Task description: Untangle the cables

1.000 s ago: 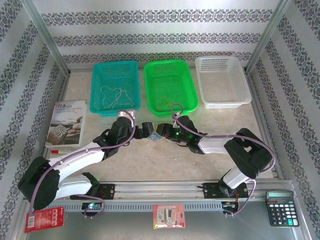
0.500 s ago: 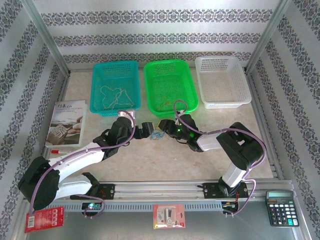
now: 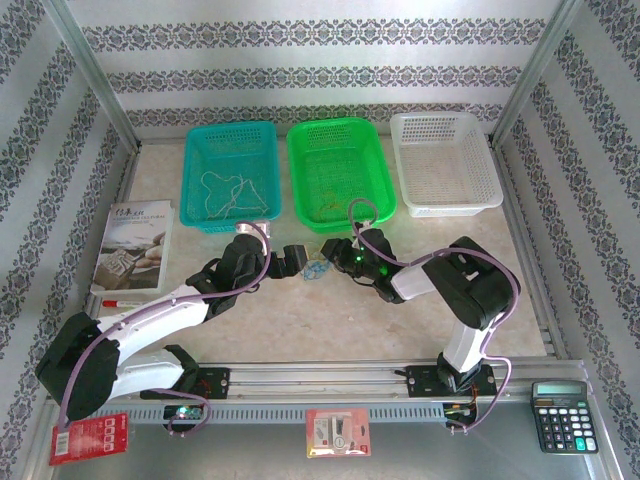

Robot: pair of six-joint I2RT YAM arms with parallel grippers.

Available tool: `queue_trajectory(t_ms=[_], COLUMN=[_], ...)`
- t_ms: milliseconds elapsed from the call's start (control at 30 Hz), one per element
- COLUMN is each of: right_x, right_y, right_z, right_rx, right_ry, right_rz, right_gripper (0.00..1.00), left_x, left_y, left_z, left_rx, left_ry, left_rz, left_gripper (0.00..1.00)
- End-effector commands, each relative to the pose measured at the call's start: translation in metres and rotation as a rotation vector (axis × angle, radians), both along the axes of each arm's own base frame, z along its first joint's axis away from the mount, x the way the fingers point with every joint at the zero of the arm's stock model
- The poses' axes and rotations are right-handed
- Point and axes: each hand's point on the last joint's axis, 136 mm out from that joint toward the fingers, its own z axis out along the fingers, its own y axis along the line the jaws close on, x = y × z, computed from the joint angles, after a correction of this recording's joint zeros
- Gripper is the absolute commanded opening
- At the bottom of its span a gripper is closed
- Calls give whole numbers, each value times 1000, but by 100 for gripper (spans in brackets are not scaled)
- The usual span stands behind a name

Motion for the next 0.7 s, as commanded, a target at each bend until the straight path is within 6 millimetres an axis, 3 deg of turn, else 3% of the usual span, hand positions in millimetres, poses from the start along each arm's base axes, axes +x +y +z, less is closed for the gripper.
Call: queue_trajectory(t_ms=[0, 167, 467, 633, 667], right_x=[1, -5, -18, -18, -18], right_y=[-1, -2, -1, -7, -7], right_z=[5, 13, 43, 48, 48], right_rx=[35, 44, 56, 33, 26], right_ry=[-24, -44, -103, -115, -112], right_rz=[1, 24, 77, 53, 50], right_gripper=[13, 0, 0, 0, 7], left_x=[-1, -2, -2, 0, 1], left_y=[0, 0, 0, -2, -2], left_z=[5, 6, 4, 3, 2], left_rx=[-25, -22, -21, -11, -8], left_ry=[-20, -25, -26, -25, -21], left_rz=[-4, -8, -12, -18, -17], left_gripper=[100, 100, 100, 100, 100])
